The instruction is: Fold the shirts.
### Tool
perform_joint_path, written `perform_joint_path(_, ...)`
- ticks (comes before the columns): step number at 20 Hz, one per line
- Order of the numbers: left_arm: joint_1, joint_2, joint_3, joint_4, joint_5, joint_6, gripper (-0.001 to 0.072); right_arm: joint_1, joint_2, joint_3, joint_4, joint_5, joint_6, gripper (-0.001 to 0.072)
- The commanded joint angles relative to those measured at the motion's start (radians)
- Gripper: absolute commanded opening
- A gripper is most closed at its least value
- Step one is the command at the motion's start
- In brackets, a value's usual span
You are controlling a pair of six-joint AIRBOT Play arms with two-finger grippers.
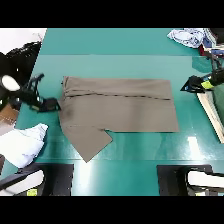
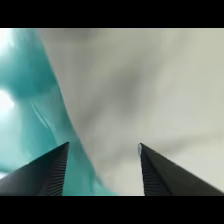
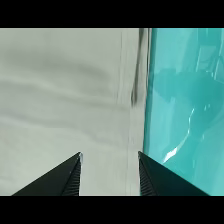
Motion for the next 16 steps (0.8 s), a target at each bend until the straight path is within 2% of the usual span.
perform_joint_path(1,0.0,0.205,-0.269,-0.059,-0.063,-0.072,0.05,-0.014,0.144,-0.145,0.001,-0.053,-0.038,0.0408)
perform_joint_path(4,0.0,0.32,-0.416,-0.15,-0.056,-0.089,0.0499,-0.014,0.22,-0.229,0.001,-0.126,-0.039,0.0408)
perform_joint_path(7,0.0,0.326,-0.482,-0.233,-0.047,-0.08,0.0499,-0.014,0.236,-0.238,0.002,-0.126,-0.047,0.0408)
perform_joint_path(16,-0.016,0.326,-0.574,-0.344,0.186,-0.08,0.0499,-0.013,0.236,-0.235,0.014,-0.084,-0.047,0.0407)
